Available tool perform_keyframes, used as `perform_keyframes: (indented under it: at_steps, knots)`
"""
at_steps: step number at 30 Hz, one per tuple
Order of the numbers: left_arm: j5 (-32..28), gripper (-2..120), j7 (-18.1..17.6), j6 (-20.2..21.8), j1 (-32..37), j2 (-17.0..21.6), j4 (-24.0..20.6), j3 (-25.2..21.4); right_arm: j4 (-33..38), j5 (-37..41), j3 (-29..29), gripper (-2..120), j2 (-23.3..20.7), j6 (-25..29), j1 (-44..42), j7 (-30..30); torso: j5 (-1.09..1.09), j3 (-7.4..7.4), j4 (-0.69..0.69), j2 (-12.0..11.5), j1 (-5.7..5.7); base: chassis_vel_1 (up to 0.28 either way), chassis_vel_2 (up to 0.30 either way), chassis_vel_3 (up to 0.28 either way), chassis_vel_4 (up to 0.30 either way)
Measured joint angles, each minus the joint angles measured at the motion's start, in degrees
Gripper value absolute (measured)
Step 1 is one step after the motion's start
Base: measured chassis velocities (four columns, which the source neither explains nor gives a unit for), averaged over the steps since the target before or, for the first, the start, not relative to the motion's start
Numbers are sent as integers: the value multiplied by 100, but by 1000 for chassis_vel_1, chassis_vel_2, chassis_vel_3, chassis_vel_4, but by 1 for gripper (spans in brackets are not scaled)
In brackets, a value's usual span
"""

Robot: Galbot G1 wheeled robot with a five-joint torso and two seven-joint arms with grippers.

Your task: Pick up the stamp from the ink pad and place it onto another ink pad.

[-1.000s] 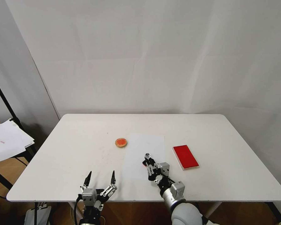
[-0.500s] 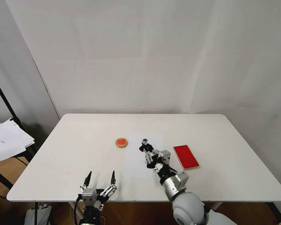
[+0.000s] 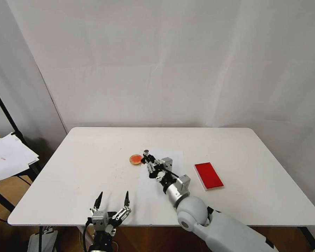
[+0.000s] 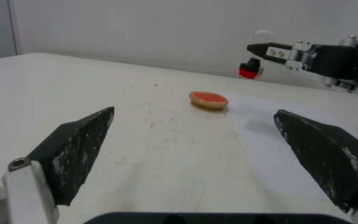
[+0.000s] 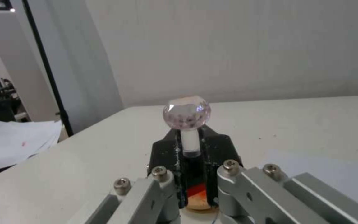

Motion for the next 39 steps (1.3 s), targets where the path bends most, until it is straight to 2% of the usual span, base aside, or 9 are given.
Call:
perform_keyframes:
  at_steps: [11,20,30,39]
  knots:
    - [0,102,0,0,0,0,0,0,-818,-47,-404,7,527,142,401,-141,0,0,0,0,-1,0,0,0,0]
    - [0,102,0,0,0,0,0,0,-1377,28,-409,7,759,251,664,-232,0,0,0,0,-1,0,0,0,0]
    - [0,102,0,0,0,0,0,0,-1692,96,-401,7,947,295,800,-275,1,0,1,1,-1,0,0,0,0]
    - [0,102,0,0,0,0,0,0,-1709,102,-399,7,910,298,765,-271,1,-1,0,1,-1,0,0,0,0]
